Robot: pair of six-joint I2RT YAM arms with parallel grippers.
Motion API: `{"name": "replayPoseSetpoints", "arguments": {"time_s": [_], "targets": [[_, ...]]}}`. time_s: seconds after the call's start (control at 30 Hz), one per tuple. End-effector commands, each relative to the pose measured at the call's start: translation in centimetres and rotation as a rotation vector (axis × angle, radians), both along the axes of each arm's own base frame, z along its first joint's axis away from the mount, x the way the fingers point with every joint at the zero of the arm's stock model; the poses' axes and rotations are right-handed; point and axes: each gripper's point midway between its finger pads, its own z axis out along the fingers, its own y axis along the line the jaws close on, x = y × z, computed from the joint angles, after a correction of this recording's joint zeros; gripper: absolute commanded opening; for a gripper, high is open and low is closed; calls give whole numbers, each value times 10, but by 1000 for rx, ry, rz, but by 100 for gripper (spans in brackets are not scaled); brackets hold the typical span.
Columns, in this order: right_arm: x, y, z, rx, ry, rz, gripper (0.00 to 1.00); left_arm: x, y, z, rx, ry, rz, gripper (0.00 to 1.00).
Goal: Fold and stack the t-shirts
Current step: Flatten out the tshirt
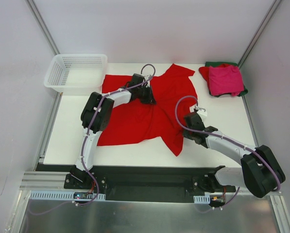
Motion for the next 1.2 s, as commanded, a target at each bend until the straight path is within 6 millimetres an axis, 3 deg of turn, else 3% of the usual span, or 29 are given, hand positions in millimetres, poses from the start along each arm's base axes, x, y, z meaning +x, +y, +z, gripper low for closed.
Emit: {"name": "replayPoseSetpoints", "arguments": {"time_s": [0.0,1.17], "targets": [[7,2,10,7,-30,-5,20,-8,15,0,54,18,12,0],[8,17,-4,50,18,28,20,-8,18,1,66,8,16,0]]}}
